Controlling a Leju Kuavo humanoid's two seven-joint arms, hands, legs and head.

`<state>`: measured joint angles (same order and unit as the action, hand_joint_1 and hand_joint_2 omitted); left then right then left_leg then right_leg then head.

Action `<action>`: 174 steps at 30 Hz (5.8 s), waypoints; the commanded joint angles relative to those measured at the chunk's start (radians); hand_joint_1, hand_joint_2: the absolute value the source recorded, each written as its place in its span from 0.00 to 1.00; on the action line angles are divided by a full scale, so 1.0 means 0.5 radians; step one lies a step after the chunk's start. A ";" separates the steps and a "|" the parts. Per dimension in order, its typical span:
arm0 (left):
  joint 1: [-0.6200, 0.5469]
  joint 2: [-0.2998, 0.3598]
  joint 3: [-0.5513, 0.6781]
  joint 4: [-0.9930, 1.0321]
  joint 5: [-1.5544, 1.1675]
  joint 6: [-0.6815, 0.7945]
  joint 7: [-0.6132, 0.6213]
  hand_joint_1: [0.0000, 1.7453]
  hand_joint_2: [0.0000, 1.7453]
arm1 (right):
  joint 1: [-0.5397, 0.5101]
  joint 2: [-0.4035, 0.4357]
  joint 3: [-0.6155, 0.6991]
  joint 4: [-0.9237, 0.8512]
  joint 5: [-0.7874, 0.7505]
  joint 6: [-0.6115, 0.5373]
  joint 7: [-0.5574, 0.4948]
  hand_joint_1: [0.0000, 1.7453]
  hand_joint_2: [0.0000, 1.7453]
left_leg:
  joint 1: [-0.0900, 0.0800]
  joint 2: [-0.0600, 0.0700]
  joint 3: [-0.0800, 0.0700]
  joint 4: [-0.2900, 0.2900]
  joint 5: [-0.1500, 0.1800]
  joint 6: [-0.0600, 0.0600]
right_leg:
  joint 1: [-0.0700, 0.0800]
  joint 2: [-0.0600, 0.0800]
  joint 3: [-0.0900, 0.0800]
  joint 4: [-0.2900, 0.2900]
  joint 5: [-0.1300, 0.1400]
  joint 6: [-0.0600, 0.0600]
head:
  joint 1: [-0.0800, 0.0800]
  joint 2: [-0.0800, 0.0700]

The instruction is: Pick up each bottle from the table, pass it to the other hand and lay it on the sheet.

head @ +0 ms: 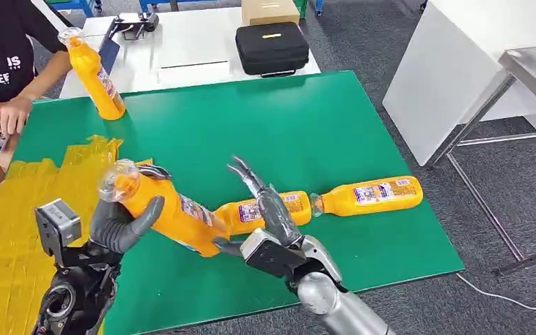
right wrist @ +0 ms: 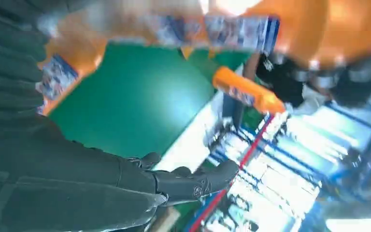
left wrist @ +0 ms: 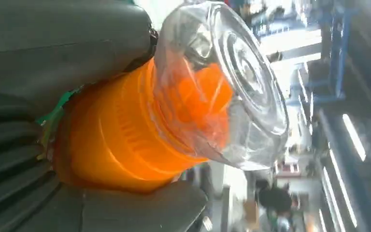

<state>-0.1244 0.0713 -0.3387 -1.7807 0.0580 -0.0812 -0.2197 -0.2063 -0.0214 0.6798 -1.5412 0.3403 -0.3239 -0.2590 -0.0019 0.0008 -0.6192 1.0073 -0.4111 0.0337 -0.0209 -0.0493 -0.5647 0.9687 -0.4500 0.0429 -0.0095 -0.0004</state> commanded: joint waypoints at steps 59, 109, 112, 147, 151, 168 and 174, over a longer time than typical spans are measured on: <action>-0.593 0.360 -0.104 1.628 -3.145 0.263 0.309 0.00 1.00 | 0.357 -0.479 -0.699 -0.719 1.136 -0.019 0.293 0.00 1.00 | 0.002 0.001 0.011 -0.001 -0.003 -0.006 | 0.001 0.013 0.010 -0.003 -0.003 -0.006 | 0.000 0.000; -0.032 -0.046 0.284 0.146 -0.637 0.044 -0.311 0.00 1.00 | -0.884 -0.265 0.253 0.894 1.122 0.949 0.472 0.00 1.00 | 0.002 0.007 0.006 0.000 0.001 -0.002 | 0.002 0.013 0.007 -0.001 0.004 0.000 | -0.001 0.000; -0.040 -0.041 0.278 0.106 -0.599 0.043 -0.289 0.00 1.00 | -0.948 -0.201 0.267 1.090 1.065 0.998 0.497 0.00 1.00 | 0.002 0.008 0.009 0.000 0.000 -0.003 | 0.002 0.015 0.011 -0.002 0.003 -0.001 | 0.000 0.000; -0.101 -0.110 0.309 0.288 -0.588 0.011 -0.206 0.00 1.00 | -0.991 -0.145 0.538 1.539 1.026 1.385 0.644 0.08 1.00 | 0.001 -0.002 0.007 -0.001 0.004 -0.001 | 0.001 0.004 0.009 -0.002 0.003 0.000 | 0.000 0.000; -0.101 -0.110 0.307 0.291 -0.588 0.010 -0.206 0.00 1.00 | -0.990 -0.145 0.538 1.546 1.030 1.380 0.646 0.12 1.00 | 0.001 -0.001 0.009 -0.001 0.003 -0.002 | 0.001 0.006 0.011 -0.002 0.002 -0.001 | -0.001 0.000; -0.083 -0.096 0.308 0.347 -0.582 0.050 -0.215 0.00 1.00 | -0.870 -0.138 0.363 1.506 1.162 1.034 0.752 1.00 1.00 | 0.002 -0.004 0.018 -0.003 0.003 -0.003 | 0.001 0.003 0.019 -0.006 0.002 -0.002 | 0.000 0.000; -0.005 -0.111 0.374 0.189 -0.570 0.062 -0.179 0.00 1.00 | -0.663 -0.120 -0.039 0.956 0.972 0.626 0.758 1.00 1.00 | 0.002 0.001 0.013 0.001 0.000 -0.004 | 0.001 0.010 0.014 -0.001 -0.001 -0.003 | -0.001 0.000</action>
<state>-0.1366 0.0237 -0.1831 -1.6713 -0.2331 -0.0519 -0.3273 -0.6252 -0.0847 0.8502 -0.8508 0.8846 0.0982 0.1144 -0.0021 -0.0001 -0.6162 1.0077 -0.4089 0.0342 -0.0210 -0.0494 -0.5609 0.9692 -0.4482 0.0445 -0.0099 -0.0004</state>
